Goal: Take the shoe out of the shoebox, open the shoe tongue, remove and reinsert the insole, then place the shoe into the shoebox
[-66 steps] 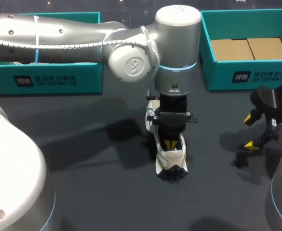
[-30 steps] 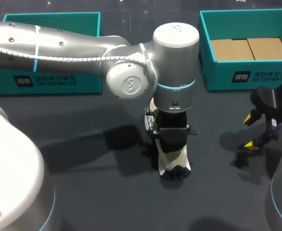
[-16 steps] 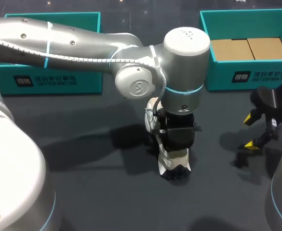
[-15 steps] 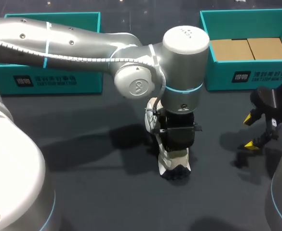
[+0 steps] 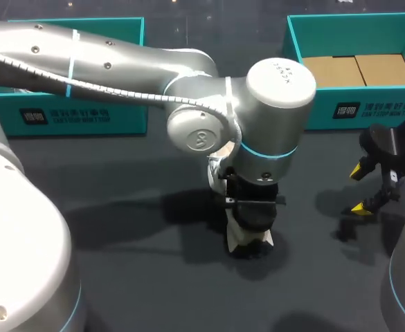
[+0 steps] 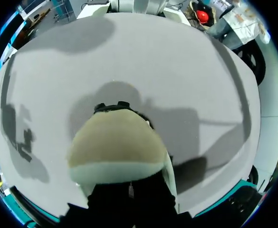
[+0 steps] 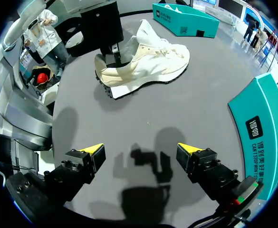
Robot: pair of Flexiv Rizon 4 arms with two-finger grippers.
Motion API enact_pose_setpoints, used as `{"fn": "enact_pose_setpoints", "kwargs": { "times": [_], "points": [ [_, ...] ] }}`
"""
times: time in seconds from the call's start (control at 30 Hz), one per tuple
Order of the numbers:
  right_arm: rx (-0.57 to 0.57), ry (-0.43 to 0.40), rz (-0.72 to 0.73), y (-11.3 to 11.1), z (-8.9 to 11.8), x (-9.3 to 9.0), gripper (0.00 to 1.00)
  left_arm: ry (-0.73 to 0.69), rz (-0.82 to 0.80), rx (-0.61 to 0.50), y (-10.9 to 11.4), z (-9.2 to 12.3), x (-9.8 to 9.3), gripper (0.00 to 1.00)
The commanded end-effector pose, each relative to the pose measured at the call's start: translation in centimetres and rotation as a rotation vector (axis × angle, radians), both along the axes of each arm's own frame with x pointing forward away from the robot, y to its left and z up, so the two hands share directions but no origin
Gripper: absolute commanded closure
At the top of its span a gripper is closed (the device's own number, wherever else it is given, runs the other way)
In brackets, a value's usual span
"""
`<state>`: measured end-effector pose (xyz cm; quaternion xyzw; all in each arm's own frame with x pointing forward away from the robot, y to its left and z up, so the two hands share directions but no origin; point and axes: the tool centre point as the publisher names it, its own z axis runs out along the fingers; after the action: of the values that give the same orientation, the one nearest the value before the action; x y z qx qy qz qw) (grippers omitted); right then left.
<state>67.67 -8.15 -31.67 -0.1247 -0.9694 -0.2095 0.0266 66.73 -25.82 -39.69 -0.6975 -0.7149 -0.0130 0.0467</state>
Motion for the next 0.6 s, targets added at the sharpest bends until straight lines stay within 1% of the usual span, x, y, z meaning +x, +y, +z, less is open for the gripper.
{"fn": "enact_pose_setpoints", "kwargs": {
  "times": [0.03,0.13,0.33,0.43,0.53,0.6],
  "points": [
    [-0.001,-0.003,-0.001,0.0,0.0,-0.2,0.00,-0.009,0.028,0.024,-1.1,-2.3,0.3,1.00],
    [-0.001,-0.003,-0.001,0.0,0.0,-0.2,0.00,-0.025,0.054,0.006,-1.2,-2.2,0.8,1.00],
    [-0.001,-0.003,-0.001,0.0,0.0,-0.2,0.00,-0.023,0.094,-0.101,-1.3,0.6,1.2,1.00],
    [-0.001,-0.003,-0.001,0.0,0.0,-0.2,0.00,0.003,0.109,-0.148,-1.4,1.6,1.0,1.00],
    [-0.001,-0.003,-0.001,0.0,0.0,-0.2,0.00,0.043,0.100,-0.160,-1.6,1.9,0.5,1.00],
    [-0.001,-0.003,-0.001,0.0,0.0,-0.2,0.00,0.055,0.096,-0.153,-1.9,1.5,0.1,1.00]
  ]
}}
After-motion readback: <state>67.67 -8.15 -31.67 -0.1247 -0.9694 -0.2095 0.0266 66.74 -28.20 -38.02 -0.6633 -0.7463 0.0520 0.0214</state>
